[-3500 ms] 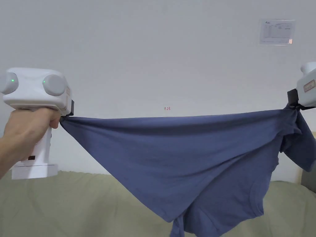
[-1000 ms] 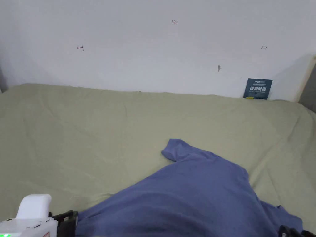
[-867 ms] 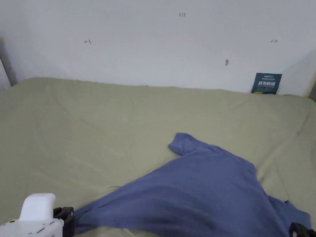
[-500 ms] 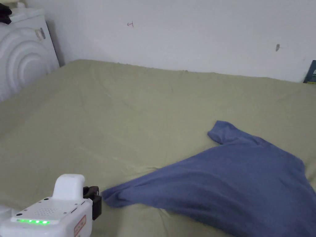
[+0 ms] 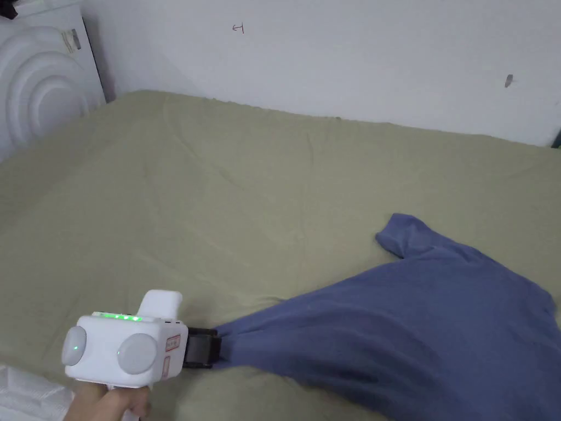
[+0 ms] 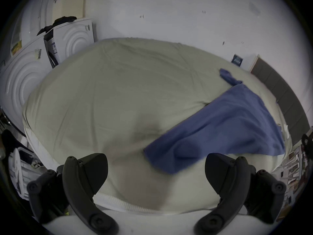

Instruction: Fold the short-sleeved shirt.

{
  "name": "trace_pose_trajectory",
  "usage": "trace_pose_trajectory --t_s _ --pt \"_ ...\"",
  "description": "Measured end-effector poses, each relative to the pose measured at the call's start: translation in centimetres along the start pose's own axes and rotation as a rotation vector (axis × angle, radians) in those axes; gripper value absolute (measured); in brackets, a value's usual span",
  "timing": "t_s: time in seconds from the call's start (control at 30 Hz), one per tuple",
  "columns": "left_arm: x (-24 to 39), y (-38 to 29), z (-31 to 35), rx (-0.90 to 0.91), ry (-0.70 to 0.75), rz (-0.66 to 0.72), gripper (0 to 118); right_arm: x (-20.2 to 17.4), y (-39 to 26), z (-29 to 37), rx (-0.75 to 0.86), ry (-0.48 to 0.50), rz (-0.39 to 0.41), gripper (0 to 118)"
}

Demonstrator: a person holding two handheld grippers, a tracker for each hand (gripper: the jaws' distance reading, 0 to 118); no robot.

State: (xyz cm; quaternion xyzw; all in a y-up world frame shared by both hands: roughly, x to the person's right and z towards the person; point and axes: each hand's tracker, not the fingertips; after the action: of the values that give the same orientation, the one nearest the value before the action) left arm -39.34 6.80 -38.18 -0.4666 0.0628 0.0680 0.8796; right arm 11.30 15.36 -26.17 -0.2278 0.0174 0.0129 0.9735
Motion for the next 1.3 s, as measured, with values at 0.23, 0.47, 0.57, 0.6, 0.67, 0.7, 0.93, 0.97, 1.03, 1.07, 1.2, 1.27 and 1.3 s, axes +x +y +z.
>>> trace_pose_trajectory --t_s 0.23,0.47,0.57,0.6,0.67,0.7,0.93,0.97,1.03,1.07,1.2,1.27,1.3 --pt "1.8 0.4 -1.4 -0.068 0.018 -0.035 87 -0.6 -1.2 -0.5 -0.061 0.023 0.023 1" --pt "1.4 0.1 0.7 -0.041 -0.073 0.011 0 -0.6 -2.0 -0.6 -0.102 0.042 0.011 1" --pt "1.9 0.2 2.1 -0.035 -0.074 0.019 0 0.0 -2.1 -0.9 -0.126 0.044 -0.01 1" --pt "1.9 0.1 2.4 -0.032 -0.074 0.024 0 0.2 -2.1 -1.1 -0.132 0.044 -0.013 1" --pt "1.9 0.5 2.7 -0.021 -0.081 0.022 0 0.6 -1.8 -1.5 -0.143 0.039 -0.014 1" --pt "2.0 0.6 2.9 -0.02 -0.08 0.021 0 0.7 -1.6 -1.7 -0.145 0.035 -0.014 1" --pt "2.3 1.0 4.2 -0.004 -0.082 -0.001 0 2.1 2.2 -6.9 -0.16 0.026 -0.029 1" --pt "2.4 1.1 4.2 -0.006 -0.084 -0.004 0 2.5 3.0 -8.4 -0.163 0.033 -0.048 1" --pt "2.3 1.1 3.6 -0.016 -0.084 0.001 0 3.3 5.1 -12.2 -0.194 0.049 -0.067 1" --pt "1.9 1.0 2.5 -0.019 -0.085 0.003 0 3.7 6.3 -14.3 -0.193 0.045 -0.066 1" --pt "1.4 0.8 1.2 -0.021 -0.099 0.003 0 4.9 10.6 -23.8 -0.262 0.021 0.038 1" --pt "0.8 0.6 0.5 -0.027 -0.106 0.008 0 5.5 12.8 -29.2 -0.301 0.029 0.086 1" --pt "0.6 0.5 0.3 -0.027 -0.106 0.013 0 5.5 13.4 -30.9 -0.318 0.023 0.107 1"
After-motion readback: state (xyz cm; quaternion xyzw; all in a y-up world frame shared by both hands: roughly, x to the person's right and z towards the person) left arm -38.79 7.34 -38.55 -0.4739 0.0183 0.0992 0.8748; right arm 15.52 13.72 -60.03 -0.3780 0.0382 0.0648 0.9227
